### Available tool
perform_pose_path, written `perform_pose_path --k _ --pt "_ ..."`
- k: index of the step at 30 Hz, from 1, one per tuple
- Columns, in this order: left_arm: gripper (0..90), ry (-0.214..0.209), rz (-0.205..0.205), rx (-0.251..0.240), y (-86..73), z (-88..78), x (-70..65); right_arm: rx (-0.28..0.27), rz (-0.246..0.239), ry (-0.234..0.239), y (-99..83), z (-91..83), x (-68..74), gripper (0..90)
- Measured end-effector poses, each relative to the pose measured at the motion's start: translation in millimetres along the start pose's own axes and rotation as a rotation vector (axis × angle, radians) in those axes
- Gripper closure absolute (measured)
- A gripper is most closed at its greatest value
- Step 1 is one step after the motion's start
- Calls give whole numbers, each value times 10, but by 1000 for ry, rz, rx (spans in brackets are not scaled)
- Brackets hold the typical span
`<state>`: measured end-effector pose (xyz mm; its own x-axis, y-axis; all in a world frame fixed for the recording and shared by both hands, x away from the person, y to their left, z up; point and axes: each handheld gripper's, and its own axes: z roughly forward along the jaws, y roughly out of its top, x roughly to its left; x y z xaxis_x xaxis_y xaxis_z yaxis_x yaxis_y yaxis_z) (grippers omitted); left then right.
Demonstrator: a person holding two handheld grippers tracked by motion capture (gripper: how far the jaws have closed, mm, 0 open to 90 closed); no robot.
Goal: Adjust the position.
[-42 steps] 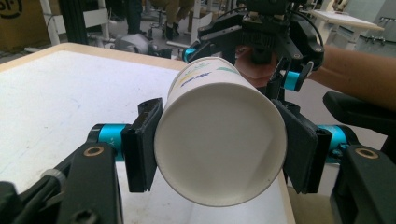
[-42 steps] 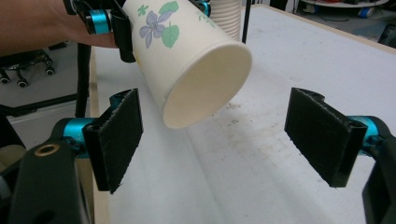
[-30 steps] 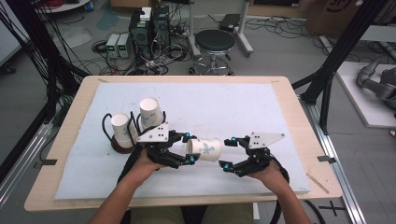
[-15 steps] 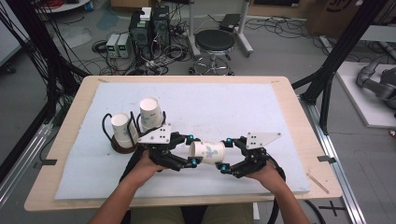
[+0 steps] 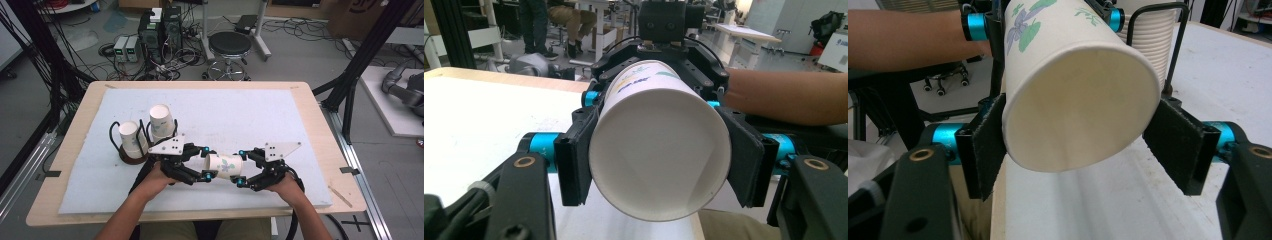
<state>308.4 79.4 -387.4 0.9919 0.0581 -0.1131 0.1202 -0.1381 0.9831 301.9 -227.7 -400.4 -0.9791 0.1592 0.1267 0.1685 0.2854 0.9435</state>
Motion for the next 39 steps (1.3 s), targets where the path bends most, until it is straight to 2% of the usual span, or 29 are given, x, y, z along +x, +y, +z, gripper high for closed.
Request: perform_pose_path --k 11,14,16,17,19,22,23,24,26,27,28,31,35,39 --pt "369 10 0 21 1 14 -26 5 13 19 -8 -44 -17 361" --pt "346 20 1 43 -2 25 -44 10 13 34 -5 -66 -11 373" --pt "272 52 -15 63 -5 35 -51 12 7 41 -4 -73 -9 375" --pt "201 67 -28 77 -6 35 -55 18 8 39 -2 -80 -9 375" --pt "179 91 -36 100 -6 30 -63 24 13 40 -1 -86 -7 375" --pt "149 126 -34 135 8 15 -80 42 14 15 12 -110 -15 375" --pt "149 135 -31 145 16 12 -85 59 16 4 22 -121 -13 374" --pt "149 137 -25 155 27 5 -86 93 7 -29 49 -136 -15 374" --pt "149 152 -14 175 47 11 -93 111 6 -42 64 -142 -11 374" --pt "149 157 -5 192 59 15 -95 150 -13 -61 96 -141 -8 374" --pt "149 162 4 204 70 24 -95 150 -13 -61 96 -141 -8 374" --pt "150 170 22 238 96 51 -94 208 -28 -75 148 -134 -2 373" --pt "152 184 32 274 112 83 -82 290 -33 -91 235 -119 -7 373" --pt "155 184 26 290 104 102 -76 365 -61 -94 322 -98 -18 373"
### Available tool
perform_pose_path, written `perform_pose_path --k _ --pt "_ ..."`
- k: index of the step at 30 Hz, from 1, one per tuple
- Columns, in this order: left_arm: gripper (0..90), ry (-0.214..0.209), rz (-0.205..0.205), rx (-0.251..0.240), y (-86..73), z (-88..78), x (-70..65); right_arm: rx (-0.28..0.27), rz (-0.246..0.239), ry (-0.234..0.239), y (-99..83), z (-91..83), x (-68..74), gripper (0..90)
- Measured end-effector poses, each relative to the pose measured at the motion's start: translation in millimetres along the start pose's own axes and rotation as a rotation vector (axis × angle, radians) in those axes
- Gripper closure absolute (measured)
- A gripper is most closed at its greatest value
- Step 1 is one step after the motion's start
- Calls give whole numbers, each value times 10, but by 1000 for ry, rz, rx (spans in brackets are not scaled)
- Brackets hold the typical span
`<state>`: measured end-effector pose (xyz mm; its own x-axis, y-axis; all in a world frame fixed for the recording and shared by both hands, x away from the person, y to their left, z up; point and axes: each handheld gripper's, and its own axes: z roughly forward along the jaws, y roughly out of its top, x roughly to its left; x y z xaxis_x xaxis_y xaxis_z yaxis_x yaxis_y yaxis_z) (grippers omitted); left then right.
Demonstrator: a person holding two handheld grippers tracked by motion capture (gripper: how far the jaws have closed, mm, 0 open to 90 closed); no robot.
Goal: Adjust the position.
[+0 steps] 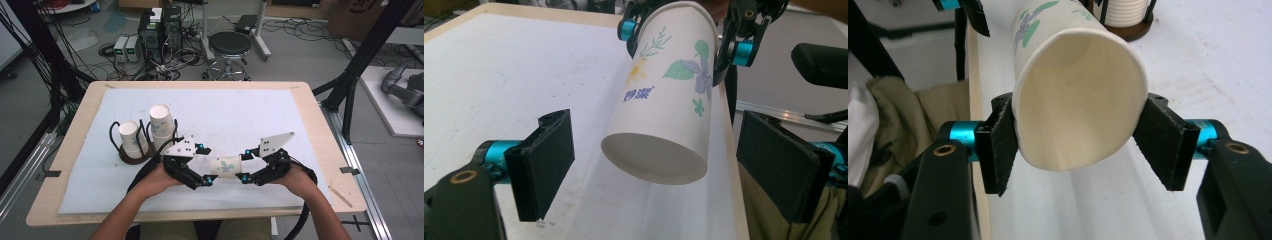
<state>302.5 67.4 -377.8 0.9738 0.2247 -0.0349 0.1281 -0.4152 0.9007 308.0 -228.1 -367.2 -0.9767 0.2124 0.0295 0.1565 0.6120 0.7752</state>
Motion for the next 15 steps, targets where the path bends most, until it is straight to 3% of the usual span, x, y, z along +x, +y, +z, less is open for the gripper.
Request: perform_pose_path --k 6,15 --pt "155 6 0 16 -7 13 7 90 -40 -4 135 16 -1 373" --pt "158 8 34 69 15 53 -2 159 -73 -2 252 59 -5 373"
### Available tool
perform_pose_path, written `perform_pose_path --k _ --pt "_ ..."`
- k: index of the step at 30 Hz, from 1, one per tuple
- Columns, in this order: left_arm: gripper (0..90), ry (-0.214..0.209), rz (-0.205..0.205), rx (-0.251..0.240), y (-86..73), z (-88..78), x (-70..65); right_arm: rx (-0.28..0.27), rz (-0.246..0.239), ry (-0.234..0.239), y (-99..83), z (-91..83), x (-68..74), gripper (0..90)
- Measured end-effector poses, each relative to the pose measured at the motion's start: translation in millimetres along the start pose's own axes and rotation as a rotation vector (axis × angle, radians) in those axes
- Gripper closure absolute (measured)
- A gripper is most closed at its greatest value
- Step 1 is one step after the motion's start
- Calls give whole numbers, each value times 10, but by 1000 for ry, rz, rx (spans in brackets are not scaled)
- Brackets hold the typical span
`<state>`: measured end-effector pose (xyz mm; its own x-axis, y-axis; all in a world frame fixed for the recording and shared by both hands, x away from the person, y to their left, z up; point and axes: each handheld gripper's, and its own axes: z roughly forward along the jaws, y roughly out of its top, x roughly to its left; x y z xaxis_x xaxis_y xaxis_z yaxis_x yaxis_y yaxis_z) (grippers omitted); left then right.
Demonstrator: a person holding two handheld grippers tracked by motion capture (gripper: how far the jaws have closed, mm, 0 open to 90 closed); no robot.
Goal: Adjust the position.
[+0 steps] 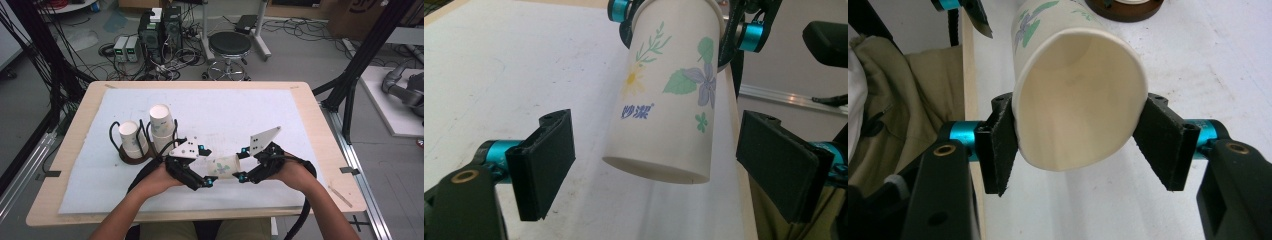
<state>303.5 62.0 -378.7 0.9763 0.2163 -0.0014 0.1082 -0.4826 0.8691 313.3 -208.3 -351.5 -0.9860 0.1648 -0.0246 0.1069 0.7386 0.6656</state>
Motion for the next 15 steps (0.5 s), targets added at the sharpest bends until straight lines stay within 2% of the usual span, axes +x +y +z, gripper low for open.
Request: perform_pose_path --k 9,10,11,15 --pt "167 -15 19 45 47 77 -16 71 -46 -17 125 8 4 373" --pt "168 -14 23 50 49 86 -18 97 -58 -18 166 8 7 373" --pt "168 -15 24 54 51 96 -20 97 -58 -18 166 8 7 373" --pt "168 -18 31 70 60 122 -21 156 -82 -24 249 10 5 373"
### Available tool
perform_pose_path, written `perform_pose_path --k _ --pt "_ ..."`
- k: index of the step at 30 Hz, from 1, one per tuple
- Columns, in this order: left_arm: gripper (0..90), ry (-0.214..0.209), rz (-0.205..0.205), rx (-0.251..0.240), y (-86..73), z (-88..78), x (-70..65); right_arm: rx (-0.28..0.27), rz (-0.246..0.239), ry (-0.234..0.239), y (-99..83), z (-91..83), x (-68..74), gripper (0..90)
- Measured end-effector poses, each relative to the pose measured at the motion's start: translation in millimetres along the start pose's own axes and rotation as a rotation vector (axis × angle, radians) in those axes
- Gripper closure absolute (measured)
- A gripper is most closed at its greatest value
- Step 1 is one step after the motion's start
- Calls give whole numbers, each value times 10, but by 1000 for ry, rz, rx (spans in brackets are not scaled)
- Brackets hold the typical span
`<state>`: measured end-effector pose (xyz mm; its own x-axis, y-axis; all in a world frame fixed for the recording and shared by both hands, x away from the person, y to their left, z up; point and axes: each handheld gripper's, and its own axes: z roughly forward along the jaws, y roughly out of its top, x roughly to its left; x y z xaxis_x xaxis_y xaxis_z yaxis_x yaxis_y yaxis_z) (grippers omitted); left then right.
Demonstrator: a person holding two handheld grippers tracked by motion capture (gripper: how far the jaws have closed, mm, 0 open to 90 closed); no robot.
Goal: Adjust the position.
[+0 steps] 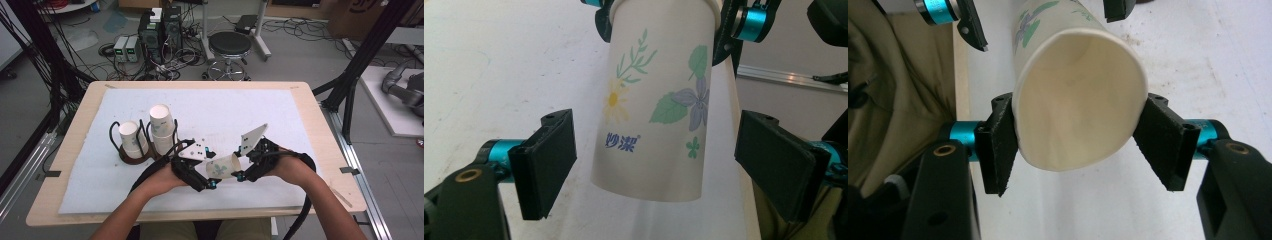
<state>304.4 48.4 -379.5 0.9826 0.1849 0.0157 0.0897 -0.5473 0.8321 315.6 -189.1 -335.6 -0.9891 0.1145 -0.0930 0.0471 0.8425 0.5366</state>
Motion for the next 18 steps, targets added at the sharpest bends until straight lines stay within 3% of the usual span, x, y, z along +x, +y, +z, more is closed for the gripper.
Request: perform_pose_path --k 18 --pt "194 -15 13 66 23 95 11 130 -53 6 217 18 9 371"
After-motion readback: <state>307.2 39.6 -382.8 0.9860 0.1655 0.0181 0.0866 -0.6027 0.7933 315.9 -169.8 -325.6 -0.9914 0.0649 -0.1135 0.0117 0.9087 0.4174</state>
